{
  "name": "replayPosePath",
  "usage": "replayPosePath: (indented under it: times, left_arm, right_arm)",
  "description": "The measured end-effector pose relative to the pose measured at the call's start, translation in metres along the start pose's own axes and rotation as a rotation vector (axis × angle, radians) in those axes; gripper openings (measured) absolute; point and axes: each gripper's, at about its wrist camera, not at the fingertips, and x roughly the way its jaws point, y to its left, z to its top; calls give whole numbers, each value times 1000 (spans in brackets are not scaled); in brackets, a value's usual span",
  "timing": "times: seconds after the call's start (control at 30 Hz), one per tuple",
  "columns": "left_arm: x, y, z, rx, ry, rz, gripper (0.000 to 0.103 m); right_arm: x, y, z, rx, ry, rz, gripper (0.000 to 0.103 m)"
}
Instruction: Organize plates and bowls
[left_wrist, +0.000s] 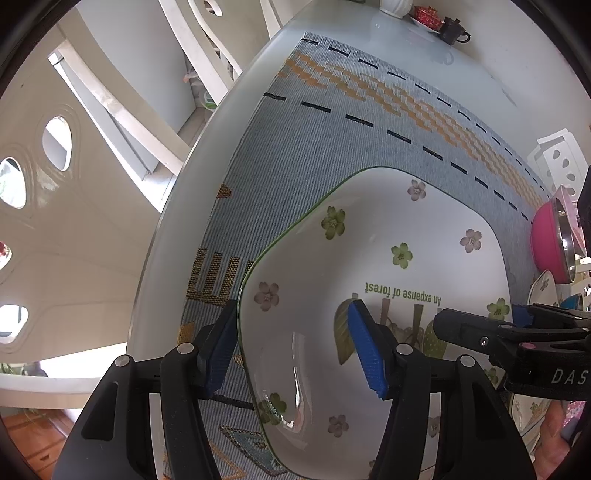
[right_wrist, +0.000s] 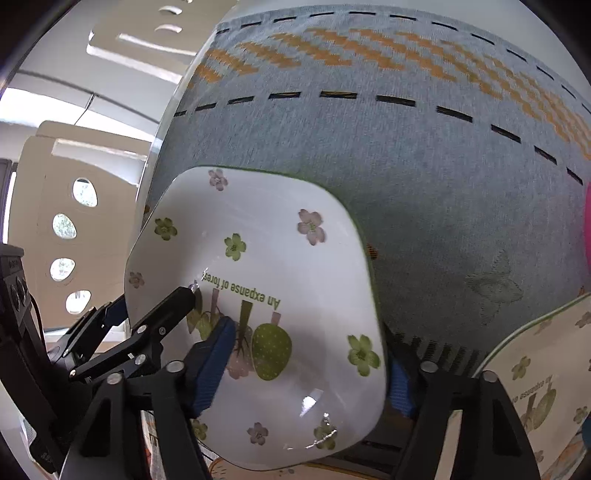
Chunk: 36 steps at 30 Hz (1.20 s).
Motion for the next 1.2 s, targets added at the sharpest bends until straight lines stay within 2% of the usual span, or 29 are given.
replayPosePath:
  times: [0.1,0.23,0.3,0.7,1.2]
  left_arm:
    - [-1,-1,-1,-5,-11,5,49]
    - [-3,3,-1,-34,-28,8,43]
    - [-3,2,-1,-27,-32,9,43]
    - [-7,9,-1,-52,-14,33,43]
    - [-39,6,-12,-59,-75,17,43]
  right_arm:
    - [-1,1,-1,-9,-3,-15,65]
    - [-5,-5,-5,7,-26,-61,42]
    - [-7,-12,-7,21,-30,-58,37]
    - [-17,-12,-14,44,-34,-17,37]
    - [-42,-5,-27,35,-76,24,37]
